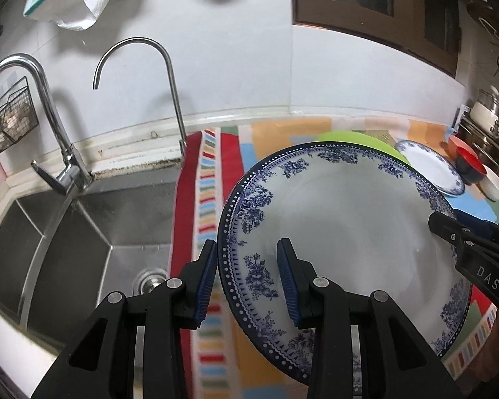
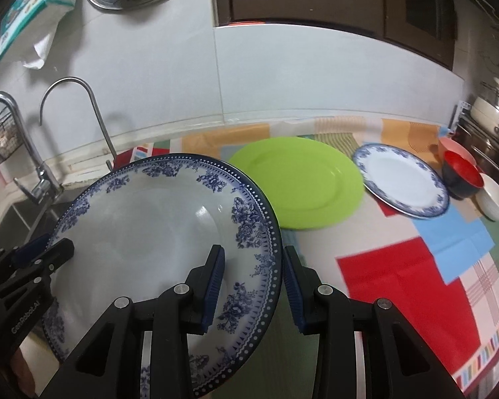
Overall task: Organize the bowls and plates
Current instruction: 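Lift the blue-and-white plate with both grippers and carry it along the tablecloth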
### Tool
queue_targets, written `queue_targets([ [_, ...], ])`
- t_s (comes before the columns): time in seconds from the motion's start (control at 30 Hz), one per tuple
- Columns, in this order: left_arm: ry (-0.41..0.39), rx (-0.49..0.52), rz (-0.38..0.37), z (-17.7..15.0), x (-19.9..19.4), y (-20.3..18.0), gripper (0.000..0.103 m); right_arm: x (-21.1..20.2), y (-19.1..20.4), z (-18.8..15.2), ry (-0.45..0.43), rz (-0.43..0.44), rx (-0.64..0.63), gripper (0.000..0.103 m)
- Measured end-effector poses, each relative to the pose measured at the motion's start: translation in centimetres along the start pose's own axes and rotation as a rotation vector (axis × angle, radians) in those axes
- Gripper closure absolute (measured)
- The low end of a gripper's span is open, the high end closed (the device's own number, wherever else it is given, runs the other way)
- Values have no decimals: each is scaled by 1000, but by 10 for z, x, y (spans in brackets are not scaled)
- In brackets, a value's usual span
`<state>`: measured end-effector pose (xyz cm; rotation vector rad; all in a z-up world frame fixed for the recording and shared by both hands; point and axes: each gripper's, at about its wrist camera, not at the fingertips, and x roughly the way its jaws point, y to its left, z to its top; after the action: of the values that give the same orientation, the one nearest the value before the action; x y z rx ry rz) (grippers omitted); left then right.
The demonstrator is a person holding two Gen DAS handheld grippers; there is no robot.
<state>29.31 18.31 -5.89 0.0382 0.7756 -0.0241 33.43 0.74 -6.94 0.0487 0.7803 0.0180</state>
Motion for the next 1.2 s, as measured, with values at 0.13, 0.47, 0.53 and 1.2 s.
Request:
queue_targets([
  [0.13,15,-10,2,-18,-14,-23,66,-17,-24,-16,8,6,-12,66],
  [0.47,53,-37,12,-52,-26,-68,66,-38,-70,-47,31,9,-39,66],
  [0.53,63,-41,18,-56,-25,-74,66,-37,-78,-52,41,12,-43,66],
  [1.2,149,-85,61,-88,3,-92,66,-4,-94,-80,123,37,-88,66],
])
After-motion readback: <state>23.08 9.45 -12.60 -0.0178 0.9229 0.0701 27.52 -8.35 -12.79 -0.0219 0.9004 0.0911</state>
